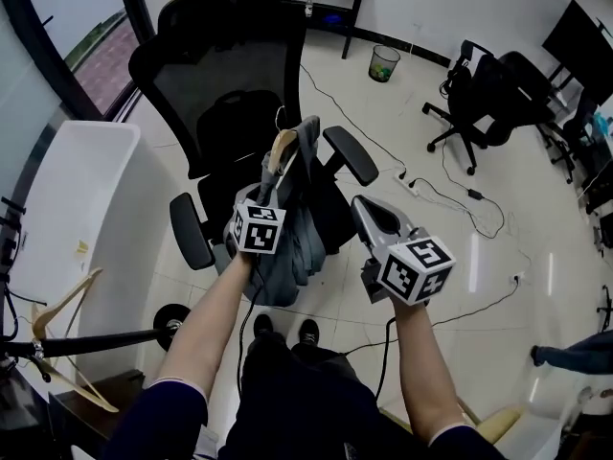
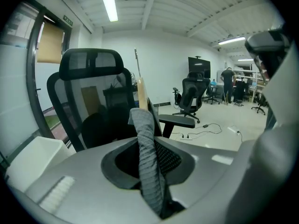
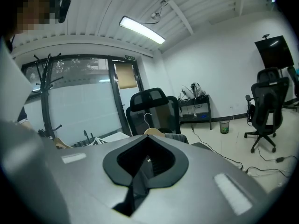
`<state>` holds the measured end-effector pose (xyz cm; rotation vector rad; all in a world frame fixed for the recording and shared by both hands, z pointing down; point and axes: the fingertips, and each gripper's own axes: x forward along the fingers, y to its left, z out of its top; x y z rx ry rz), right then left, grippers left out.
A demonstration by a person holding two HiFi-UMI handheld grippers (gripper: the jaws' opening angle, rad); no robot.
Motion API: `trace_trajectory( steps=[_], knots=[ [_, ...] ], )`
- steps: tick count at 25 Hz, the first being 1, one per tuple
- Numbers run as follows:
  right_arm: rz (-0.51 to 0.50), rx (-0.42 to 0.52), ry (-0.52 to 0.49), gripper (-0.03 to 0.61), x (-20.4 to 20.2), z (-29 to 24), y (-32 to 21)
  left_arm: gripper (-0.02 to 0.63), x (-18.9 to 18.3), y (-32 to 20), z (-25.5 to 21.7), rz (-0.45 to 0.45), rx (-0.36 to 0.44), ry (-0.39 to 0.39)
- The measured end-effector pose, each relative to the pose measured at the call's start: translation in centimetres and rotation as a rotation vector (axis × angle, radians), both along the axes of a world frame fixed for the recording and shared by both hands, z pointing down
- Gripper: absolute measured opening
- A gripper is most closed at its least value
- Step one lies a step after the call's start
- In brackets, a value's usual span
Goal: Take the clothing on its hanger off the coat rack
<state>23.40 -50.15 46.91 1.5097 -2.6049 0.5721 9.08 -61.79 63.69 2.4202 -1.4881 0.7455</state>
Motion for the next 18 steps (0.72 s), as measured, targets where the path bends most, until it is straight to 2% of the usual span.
trace_trajectory(
  steps=[6,12,18],
  knots=[
    [-0.007,-0.037,0.02,0.002,-0.1,2.4,0.3,0.075,-0.5,0.7,5.5,-0.044,-0.074,0.022],
    [-0.062,0.001,0.025,0.002,-0.9,2.7,0.7,0.075,-1.5,1.4,9.3,-0.06,-0.12,0.013],
    [-0.077,-0.012,0.028,0.002,-1.0,3.3,0.5,0.083,-1.8,1.2,10.3,-0.063,-0.111,-0.015]
  ],
)
